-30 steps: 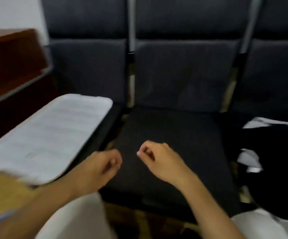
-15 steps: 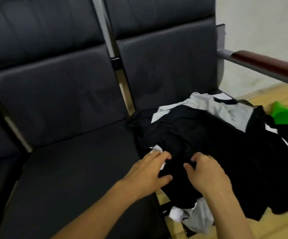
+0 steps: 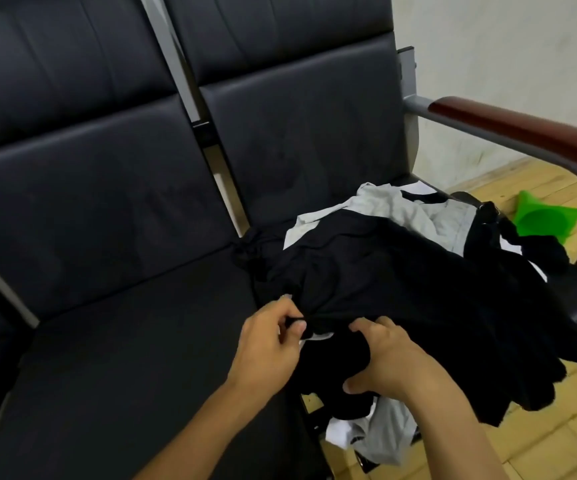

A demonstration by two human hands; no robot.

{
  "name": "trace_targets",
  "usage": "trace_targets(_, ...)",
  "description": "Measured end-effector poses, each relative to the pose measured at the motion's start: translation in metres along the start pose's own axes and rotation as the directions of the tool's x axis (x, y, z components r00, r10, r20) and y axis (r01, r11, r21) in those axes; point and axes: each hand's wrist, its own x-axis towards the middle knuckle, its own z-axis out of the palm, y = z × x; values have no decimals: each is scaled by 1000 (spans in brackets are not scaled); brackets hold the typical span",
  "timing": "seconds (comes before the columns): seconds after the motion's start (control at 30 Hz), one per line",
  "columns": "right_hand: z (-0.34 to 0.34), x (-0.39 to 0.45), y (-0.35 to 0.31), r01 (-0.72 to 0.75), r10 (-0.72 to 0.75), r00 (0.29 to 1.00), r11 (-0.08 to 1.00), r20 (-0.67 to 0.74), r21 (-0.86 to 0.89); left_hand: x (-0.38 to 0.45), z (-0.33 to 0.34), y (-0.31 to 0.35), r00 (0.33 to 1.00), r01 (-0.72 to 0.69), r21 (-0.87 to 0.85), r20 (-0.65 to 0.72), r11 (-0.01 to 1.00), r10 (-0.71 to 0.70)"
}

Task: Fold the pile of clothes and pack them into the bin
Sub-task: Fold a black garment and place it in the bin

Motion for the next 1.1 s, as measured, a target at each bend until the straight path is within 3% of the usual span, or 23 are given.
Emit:
trace_targets(0.1, 0, -5, -6, 50, -66, 982, 994, -177, -93, -11, -28, 5, 997, 81, -337, 45, 938, -69)
trace_targets(0.17, 0, -5, -9, 102, -133, 926, 989, -352, -105, -22, -48, 5, 991, 125, -606, 35, 786, -131)
trace_targets(0.23, 1, -6, -19, 206, -208, 874, 977, -438, -53, -35, -75, -1, 971, 72, -778, -88, 624, -222)
trace_targets(0.37, 14, -6, -54, 437, -352, 841, 890, -411, 131, -63, -149, -45, 830, -122, -792, -412, 599, -375)
trace_targets(0.43, 19, -5, -64, 466, -376, 832, 873, -407, 145, -87, -185, -76, 763, -139, -835, -433, 532, -479)
trace_targets(0.53, 29, 4, -70, 436, -388, 866, 895, -317, 96, -132, -212, -125, 605, 80, -784, -453, 616, -655)
trace_targets(0.63, 43, 15, -77, 383, -377, 916, 924, -137, 16, -175, -217, -173, 346, 295, -744, -502, 600, -792)
trace_targets(0.73, 51, 26, -84, 367, -369, 923, 929, -105, -40, -216, -226, -206, 133, 401, -727, -557, 558, -820)
trace_targets(0.77, 53, 29, -88, 371, -378, 920, 925, -106, -80, -224, -231, -218, 105, 443, -698, -583, 563, -806)
trace_targets(0.8, 57, 32, -95, 374, -386, 918, 919, -93, -123, -227, -234, -221, 120, 499, -668, -578, 552, -807)
trace_targets(0.83, 62, 34, -101, 373, -389, 918, 914, -78, -161, -225, -235, -227, 180, 585, -603, -555, 542, -812)
trace_targets(0.87, 68, 36, -109, 367, -385, 922, 906, -49, -210, -222, -235, -232, 291, 699, -451, -530, 555, -797)
trace_targets(0.93, 84, 39, -128, 359, -370, 929, 876, 29, -323, -208, -231, -232, 513, 847, 98, -407, 523, -755)
trace_targets(0.97, 93, 41, -138, 362, -362, 930, 862, 69, -354, -198, -227, -231, 597, 800, 315, -328, 511, -732)
trace_targets(1.0, 101, 42, -148, 364, -351, 931, 858, 103, -363, -188, -223, -230, 668, 724, 419, -232, 548, -707)
trace_targets(1.1, 120, 46, -177, 369, -339, 930, 866, 144, -339, -157, -208, -238, 772, 575, 445, -18, 686, -635)
